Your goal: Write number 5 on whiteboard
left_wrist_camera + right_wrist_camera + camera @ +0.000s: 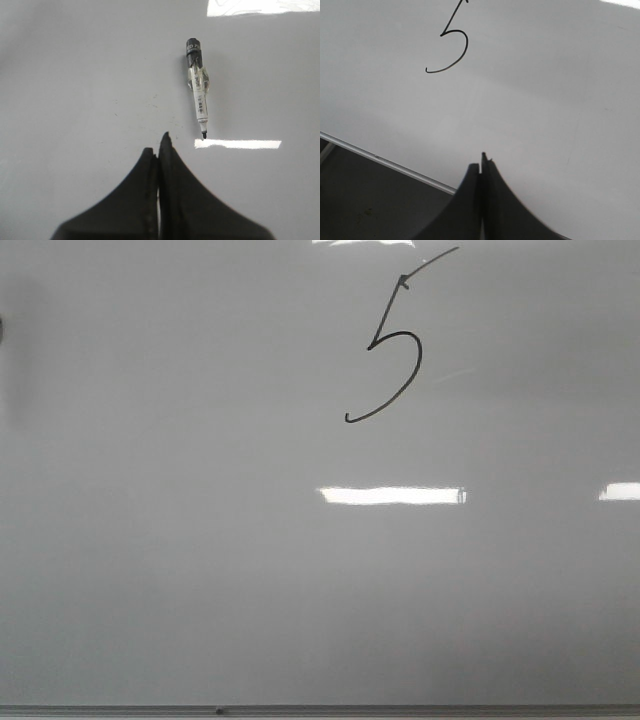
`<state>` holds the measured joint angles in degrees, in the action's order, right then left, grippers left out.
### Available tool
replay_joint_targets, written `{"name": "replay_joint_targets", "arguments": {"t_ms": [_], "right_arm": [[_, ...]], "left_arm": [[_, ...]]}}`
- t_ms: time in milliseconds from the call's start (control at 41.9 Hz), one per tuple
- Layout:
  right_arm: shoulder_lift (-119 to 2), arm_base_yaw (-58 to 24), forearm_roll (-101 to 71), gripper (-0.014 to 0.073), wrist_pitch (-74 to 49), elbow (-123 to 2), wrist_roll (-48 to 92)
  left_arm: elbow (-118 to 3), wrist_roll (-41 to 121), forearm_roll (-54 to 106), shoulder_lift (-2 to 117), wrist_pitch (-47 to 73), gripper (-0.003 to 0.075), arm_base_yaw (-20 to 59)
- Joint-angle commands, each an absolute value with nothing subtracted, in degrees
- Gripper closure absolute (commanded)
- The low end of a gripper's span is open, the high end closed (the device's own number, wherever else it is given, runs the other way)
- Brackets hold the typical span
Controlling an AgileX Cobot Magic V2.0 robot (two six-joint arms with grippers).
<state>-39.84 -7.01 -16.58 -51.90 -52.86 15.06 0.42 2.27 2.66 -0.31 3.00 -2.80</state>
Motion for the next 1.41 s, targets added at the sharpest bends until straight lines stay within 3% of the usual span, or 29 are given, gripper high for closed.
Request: {"name": "replay_joint_targets", "arguments": {"t_ms": [0, 1266, 1385], "right_arm": [[-39.82, -6.57, -17.42, 0.0653, -48.53, -54.67, 15.06], [-39.82, -6.57, -17.42, 0.0653, -48.53, -54.67, 15.06], [-36.67, -7.25, -14.21, 0.0653, -42.96, -51.36, 15.12]], "left_arm": [[0.63, 2.08, 3.26, -1.28, -2.03, 0.0741, -1.24], [0.63, 2.08, 3.26, -1.16, -2.03, 0.0741, -0.66], [0.63, 2.08, 3.26, -1.16, -2.03, 0.0741, -0.66]]}}
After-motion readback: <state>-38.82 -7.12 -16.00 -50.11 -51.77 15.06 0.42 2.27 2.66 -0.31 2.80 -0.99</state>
